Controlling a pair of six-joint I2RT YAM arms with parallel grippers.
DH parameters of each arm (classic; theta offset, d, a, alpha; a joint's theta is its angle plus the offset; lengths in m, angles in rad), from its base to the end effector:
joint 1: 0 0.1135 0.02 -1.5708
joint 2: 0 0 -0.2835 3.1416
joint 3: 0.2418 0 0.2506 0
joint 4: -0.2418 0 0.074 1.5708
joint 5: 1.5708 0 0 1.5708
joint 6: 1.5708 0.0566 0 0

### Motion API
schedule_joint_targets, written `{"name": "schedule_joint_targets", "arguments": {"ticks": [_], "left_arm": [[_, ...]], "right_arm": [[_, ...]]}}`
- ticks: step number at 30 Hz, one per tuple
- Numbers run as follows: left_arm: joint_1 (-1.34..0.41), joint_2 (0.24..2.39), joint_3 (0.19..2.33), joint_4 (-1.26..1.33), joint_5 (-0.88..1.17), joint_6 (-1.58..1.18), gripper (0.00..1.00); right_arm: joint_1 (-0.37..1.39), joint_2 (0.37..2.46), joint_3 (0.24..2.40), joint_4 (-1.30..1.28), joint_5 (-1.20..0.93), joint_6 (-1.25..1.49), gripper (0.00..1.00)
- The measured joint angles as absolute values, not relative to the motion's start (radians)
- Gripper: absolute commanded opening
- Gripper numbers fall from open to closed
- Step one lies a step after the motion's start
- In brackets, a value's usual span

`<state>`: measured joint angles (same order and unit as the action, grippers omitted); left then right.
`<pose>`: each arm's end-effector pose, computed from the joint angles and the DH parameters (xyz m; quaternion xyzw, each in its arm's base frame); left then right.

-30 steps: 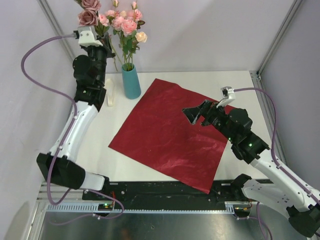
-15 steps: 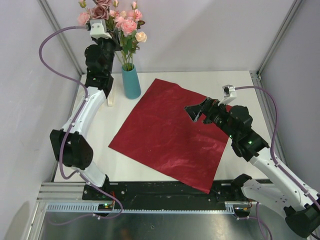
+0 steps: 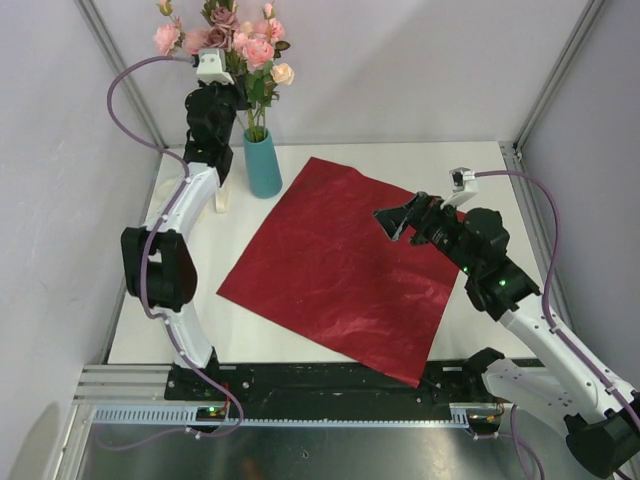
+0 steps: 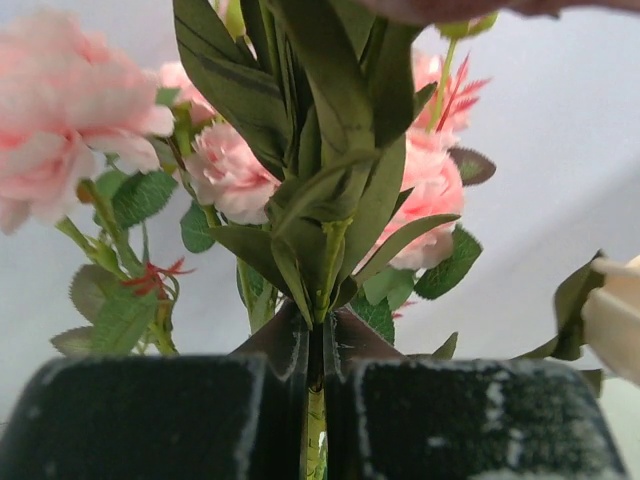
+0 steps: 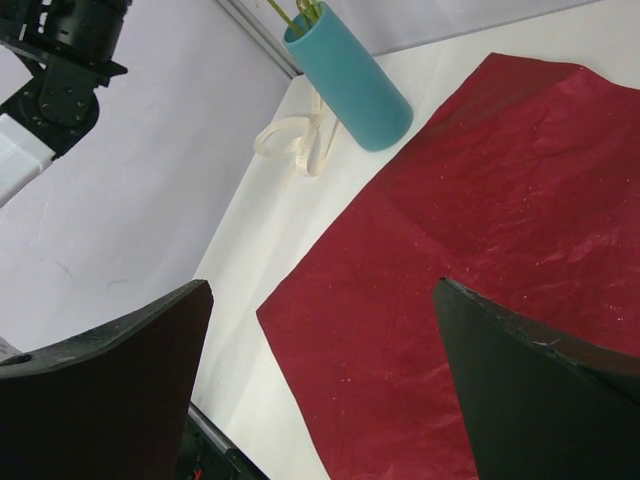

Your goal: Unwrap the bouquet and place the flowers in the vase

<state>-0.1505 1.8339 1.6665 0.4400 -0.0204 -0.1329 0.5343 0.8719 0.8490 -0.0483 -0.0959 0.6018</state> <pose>0.4643 -0.0692 0.4410 -0.0028 0.6045 -0.1064 0.7895 0.1799 0.1127 0.3757 -0.0080 0.7317 0.3958 0.5549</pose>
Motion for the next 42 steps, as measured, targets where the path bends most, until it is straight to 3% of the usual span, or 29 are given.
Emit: {"name": "schedule_joint_targets", "arguments": {"ticks": [8, 16, 21, 30, 42], "left_arm": [[-0.128, 1.909, 1.666, 0.455, 0.076, -0.159, 0.0], [-0.124, 1.933, 1.609, 0.473, 0.094, -0.157, 0.07], [-0.124, 1.941, 1.559, 0.488, 0.095, -0.157, 0.23], [-0.122, 1.916, 1.432, 0.498, 0.112, -0.179, 0.68], [-0.122, 1.679, 1.198, 0.488, 0.14, -0.212, 0.96]], "right_arm": [[0.525, 0.906, 0.849, -0.028, -0.126, 0.609, 0.99], [0.522, 0.921, 0.848, -0.024, -0.145, 0.614, 0.99], [0.521, 0.922, 0.848, -0.024, -0.149, 0.625, 0.99], [0.523, 0.902, 0.843, -0.026, -0.152, 0.657, 0.99], [0.549, 0.862, 0.839, -0.066, -0.139, 0.689, 0.98]]}}
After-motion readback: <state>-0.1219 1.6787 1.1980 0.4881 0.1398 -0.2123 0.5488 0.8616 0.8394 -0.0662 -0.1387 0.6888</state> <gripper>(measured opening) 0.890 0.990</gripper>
